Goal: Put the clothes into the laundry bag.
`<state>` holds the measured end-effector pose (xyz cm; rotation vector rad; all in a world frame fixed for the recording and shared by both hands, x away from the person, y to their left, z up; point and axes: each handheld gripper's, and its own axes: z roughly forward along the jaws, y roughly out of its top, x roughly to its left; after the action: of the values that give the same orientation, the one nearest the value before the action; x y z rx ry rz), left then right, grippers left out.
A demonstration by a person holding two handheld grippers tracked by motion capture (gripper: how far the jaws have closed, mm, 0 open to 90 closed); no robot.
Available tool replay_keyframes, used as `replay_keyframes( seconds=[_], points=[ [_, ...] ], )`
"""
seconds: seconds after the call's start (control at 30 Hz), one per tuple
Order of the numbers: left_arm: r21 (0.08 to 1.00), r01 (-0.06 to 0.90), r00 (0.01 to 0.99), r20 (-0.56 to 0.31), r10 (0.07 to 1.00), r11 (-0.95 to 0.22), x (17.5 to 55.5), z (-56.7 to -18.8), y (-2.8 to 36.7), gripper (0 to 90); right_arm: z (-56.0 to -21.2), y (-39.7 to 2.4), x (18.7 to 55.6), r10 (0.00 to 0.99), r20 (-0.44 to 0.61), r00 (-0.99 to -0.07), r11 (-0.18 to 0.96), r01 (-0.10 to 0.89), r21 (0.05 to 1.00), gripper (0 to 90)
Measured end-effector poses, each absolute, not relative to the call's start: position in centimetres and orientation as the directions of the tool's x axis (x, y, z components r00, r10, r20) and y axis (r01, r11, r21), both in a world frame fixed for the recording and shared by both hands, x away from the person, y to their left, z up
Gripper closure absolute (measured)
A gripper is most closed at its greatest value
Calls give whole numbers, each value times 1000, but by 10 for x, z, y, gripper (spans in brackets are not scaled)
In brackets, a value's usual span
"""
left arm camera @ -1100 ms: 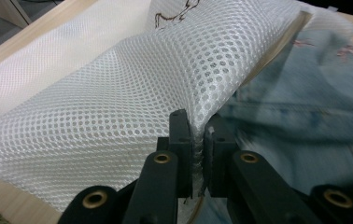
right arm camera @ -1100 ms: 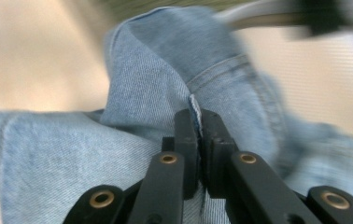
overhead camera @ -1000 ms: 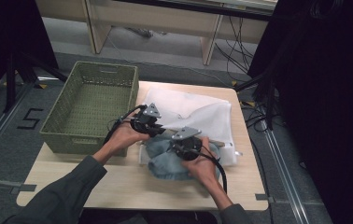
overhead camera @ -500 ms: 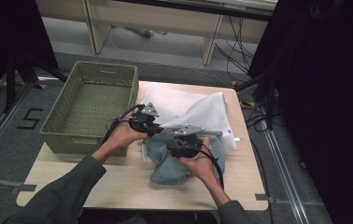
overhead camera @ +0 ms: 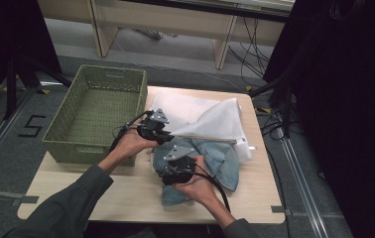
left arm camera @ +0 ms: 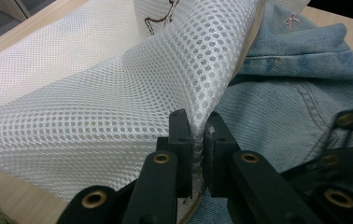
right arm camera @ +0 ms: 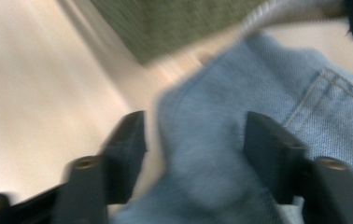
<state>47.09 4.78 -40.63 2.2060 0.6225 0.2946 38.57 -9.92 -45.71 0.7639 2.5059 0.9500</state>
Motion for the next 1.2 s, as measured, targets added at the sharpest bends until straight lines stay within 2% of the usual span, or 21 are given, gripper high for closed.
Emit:
replay_keyframes(
  seconds=[0.07,0.1,0.17,0.2,0.23,0.27,0.3,0.33,0.37,0.4,0.47,0.57,0.6,0.67,0.8,1.0,1.07,1.1,1.17,1.2],
  points=[
    [761,331,854,11,520,-558,470,-405,48,829,-462,-100,397,595,-284,-752,699,311,644,772],
    [761,334,854,5,521,-556,470,-405,48,831,-459,-111,407,660,-247,-710,638,356,682,864],
    [769,318,860,14,511,-555,470,-404,48,831,-446,-126,419,742,-197,-640,543,403,737,900],
    [761,326,860,9,511,-561,469,-404,49,831,-446,-126,419,742,-197,-640,543,403,737,900],
    [767,332,855,1,518,-549,469,-404,48,831,-440,-136,429,752,-242,-613,546,375,749,900],
    [767,331,856,2,518,-550,470,-404,48,831,-438,-143,436,775,-230,-588,521,389,760,900],
    [766,330,856,4,518,-552,470,-404,48,831,-443,-156,450,796,-167,-582,472,424,773,888],
    [764,332,854,6,520,-553,470,-404,48,831,-443,-156,450,796,-167,-582,472,424,773,888],
    [765,333,854,4,521,-551,471,-404,49,831,-448,-158,451,800,-135,-585,454,442,774,863],
    [764,335,853,3,522,-551,471,-404,50,830,-449,-159,448,798,-76,-597,425,468,775,799],
    [767,338,851,-1,526,-545,472,-404,50,830,-447,-159,447,792,-73,-607,420,453,786,778],
    [770,346,847,-10,532,-536,472,-404,51,830,-434,-160,440,773,-21,-633,397,458,796,662],
    [769,345,847,-8,532,-538,472,-404,51,830,-430,-161,431,749,20,-662,407,484,775,590],
    [774,314,857,18,515,-549,474,-403,51,830,-431,-161,428,739,20,-673,413,477,776,572],
    [769,344,847,-6,532,-539,472,-402,52,829,-433,-155,410,692,66,-719,444,496,746,470],
    [769,346,846,-9,533,-537,472,-402,52,829,-451,-124,390,579,22,-815,568,423,706,349],
    [767,345,847,-6,532,-541,472,-402,52,829,-460,-114,388,584,-41,-810,624,416,662,358],
    [768,345,847,-7,532,-539,472,-402,51,829,-465,-110,388,598,-87,-797,650,418,634,401],
    [763,342,850,-2,527,-548,471,-402,51,830,-477,-105,394,600,-181,-780,694,393,604,662],
    [764,342,849,-2,528,-548,471,-402,51,830,-479,-105,399,595,-182,-783,703,397,590,730]
  ],
)
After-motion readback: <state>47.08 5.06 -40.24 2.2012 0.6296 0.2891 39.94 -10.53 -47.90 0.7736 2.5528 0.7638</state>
